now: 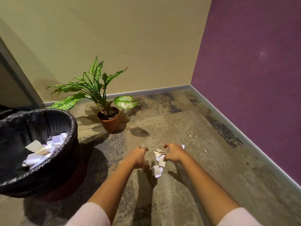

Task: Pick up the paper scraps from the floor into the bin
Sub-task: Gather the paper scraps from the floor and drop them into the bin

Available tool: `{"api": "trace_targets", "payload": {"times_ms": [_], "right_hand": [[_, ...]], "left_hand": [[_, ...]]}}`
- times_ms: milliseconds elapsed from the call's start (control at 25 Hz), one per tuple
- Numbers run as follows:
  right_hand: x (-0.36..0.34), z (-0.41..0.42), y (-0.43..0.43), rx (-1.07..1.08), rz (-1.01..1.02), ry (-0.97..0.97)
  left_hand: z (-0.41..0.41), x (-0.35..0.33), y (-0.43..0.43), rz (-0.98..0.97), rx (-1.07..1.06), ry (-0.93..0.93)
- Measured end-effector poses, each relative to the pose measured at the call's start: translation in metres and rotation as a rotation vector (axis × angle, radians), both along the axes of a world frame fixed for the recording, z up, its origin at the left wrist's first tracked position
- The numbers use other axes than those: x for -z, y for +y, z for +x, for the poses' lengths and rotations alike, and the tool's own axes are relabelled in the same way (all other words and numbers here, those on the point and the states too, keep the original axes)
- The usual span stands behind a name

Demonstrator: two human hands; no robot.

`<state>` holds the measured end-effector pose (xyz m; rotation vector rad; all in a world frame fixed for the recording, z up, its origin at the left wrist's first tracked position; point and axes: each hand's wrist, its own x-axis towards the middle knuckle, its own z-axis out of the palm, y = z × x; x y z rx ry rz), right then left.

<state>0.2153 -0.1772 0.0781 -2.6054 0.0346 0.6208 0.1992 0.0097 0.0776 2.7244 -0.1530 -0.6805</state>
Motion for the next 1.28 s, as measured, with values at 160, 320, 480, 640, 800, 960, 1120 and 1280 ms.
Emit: {"api": "trace_targets", "payload": {"times_ms": [160,320,480,640,800,960,1120,1280], "right_hand": [[0.040,-0.005,-0.027,0.055,-0.013,0.006],[0.081,-0.002,-0.050,0.117,-0.009,-0.015],[0.097,0.006,-0.069,0.108,-0.118,-0.075],[0.106,0.028,-0.081,0.067,-0.171,-0.140],[0.109,0.053,-0.085,0.064,-0.142,-0.091],[0.113,0.068,-0.066,0.059,-0.052,-0.066],[0.119,0.058,-0.024,-0.088,0.033,-0.081],[0.117,0.039,0.002,-0.262,0.032,-0.055]], "left_hand": [[-0.009,0.039,-0.021,-0.006,-0.005,0.061],[-0.015,0.076,-0.039,-0.011,-0.003,0.026],[-0.008,0.096,-0.055,-0.055,-0.041,-0.059],[0.011,0.102,-0.060,-0.116,-0.095,-0.082],[0.023,0.108,-0.058,-0.137,-0.128,-0.032],[0.025,0.112,-0.051,-0.168,-0.168,-0.056],[0.021,0.116,-0.044,-0.174,-0.179,-0.089],[0.015,0.111,-0.037,-0.070,-0.118,-0.147]]}}
